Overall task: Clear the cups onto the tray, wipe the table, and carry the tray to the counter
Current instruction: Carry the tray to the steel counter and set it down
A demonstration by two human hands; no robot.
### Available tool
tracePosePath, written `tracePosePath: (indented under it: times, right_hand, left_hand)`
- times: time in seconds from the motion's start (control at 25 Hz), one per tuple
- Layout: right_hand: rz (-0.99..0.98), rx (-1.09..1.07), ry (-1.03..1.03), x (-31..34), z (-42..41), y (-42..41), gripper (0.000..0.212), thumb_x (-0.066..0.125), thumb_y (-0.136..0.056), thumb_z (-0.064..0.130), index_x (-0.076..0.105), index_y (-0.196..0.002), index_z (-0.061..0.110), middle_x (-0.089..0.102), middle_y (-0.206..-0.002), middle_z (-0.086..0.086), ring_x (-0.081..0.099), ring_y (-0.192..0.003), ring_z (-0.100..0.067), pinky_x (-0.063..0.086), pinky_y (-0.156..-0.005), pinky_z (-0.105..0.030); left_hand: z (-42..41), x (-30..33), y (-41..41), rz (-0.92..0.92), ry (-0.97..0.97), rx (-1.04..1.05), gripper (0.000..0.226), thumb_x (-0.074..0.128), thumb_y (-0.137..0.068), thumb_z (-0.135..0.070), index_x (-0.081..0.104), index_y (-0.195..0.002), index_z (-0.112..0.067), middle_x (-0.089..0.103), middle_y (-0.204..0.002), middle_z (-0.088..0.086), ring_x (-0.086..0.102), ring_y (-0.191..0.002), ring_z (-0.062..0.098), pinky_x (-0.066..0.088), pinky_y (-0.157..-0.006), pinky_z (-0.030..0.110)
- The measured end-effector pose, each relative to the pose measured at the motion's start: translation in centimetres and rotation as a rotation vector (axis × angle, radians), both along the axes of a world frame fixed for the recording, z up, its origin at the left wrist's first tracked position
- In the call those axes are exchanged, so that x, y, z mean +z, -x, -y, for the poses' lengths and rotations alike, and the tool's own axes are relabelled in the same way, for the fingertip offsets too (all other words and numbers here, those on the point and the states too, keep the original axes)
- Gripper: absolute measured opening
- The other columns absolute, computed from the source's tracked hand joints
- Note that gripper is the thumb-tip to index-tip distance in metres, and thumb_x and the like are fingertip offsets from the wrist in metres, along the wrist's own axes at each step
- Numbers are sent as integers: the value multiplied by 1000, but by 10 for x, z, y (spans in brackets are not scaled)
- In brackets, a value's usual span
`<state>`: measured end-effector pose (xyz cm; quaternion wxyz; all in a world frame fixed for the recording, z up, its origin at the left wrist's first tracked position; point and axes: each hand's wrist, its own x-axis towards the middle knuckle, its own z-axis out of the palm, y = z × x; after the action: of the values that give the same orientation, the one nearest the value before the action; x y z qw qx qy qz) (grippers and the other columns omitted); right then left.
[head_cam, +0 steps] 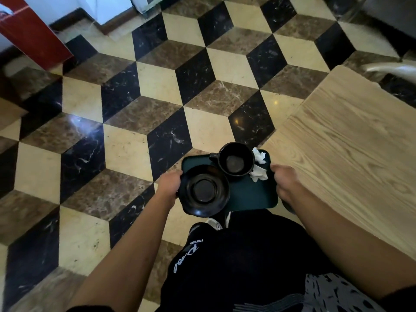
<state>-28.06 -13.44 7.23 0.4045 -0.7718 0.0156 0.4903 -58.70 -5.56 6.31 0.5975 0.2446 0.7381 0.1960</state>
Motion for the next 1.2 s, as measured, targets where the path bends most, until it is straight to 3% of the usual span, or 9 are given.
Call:
tracePosePath:
  times: [0.16, 0.32, 0.52, 0.64, 0.8, 0.88, 1.0, 1.12, 1.2]
  right_hand:
    - [-32, 49, -14, -4, -38, 14, 18, 62, -91, 12, 75, -81, 5, 76, -92, -22, 74, -87, -37, 59, -88, -55]
    - [-42, 73, -12, -6, -83, 20, 19, 63, -94, 17, 75, -82, 6, 77, -98, -20, 73, -90, -37, 59, -88, -53]
    - [-81, 59, -22, -9, -143, 16, 21, 65, -89, 20, 75, -77, 7, 77, -93, -19, 74, -92, -39, 59, -86, -54]
    - [-98, 34, -11, -5, -180, 8, 25, 62, -95, 15, 73, -74, 7, 75, -86, -18, 72, -83, -35, 59, -79, -45]
    - [-111, 19, -13, -2, -223, -11, 27, 59, -98, 15, 73, -77, 7, 74, -92, -18, 68, -84, -33, 56, -79, -42]
    - [-104, 24, -34, 0, -241, -23, 26, 59, -98, 16, 75, -83, 3, 74, -94, -19, 69, -84, -32, 55, -77, -41]
    - [-95, 3, -45, 3, -263, -36, 25, 59, -98, 18, 76, -84, 6, 76, -99, -20, 71, -91, -35, 59, -85, -48]
    - [-101, -34, -43, 7, -280, -49, 26, 59, -99, 16, 74, -80, 8, 75, -99, -20, 70, -91, -34, 57, -85, -45]
    - [-117, -70, -46, 6, -293, -57, 25, 59, -97, 17, 76, -88, 3, 77, -105, -22, 72, -98, -39, 58, -92, -51]
  left_hand:
    - [-24, -2, 17, -20, 3, 50, 17, 61, -98, -17, 70, -93, -5, 67, -81, 12, 60, -70, 27, 48, -61, 35]
    - [-62, 0, 20, -54, -5, 66, 17, 61, -97, -14, 64, -83, -7, 59, -67, 8, 53, -56, 22, 38, -44, 27]
    - [-126, -1, 16, -65, -24, 104, 13, 62, -96, -14, 67, -91, -4, 64, -75, 11, 58, -65, 27, 44, -55, 33]
    - [-168, 3, 4, -101, -28, 89, 16, 60, -96, -13, 63, -83, -5, 59, -70, 11, 53, -57, 25, 39, -52, 34]
    - [-214, 14, -19, -103, -36, 93, 15, 57, -100, -10, 60, -87, -4, 59, -68, 11, 55, -57, 25, 44, -48, 29]
    - [-238, 16, -32, -107, -39, 79, 16, 57, -100, -13, 60, -87, -4, 61, -72, 13, 56, -61, 27, 45, -56, 34]
    - [-269, 15, -47, -121, -49, 66, 16, 62, -95, -16, 65, -90, -2, 65, -73, 14, 60, -63, 29, 48, -66, 40]
    - [-298, 17, -62, -107, -39, 35, 14, 63, -95, -15, 67, -87, -4, 67, -67, 13, 61, -59, 27, 49, -61, 37]
    - [-319, 15, -73, -101, -31, 7, 14, 64, -94, -16, 67, -85, -5, 66, -62, 10, 60, -57, 25, 48, -60, 35]
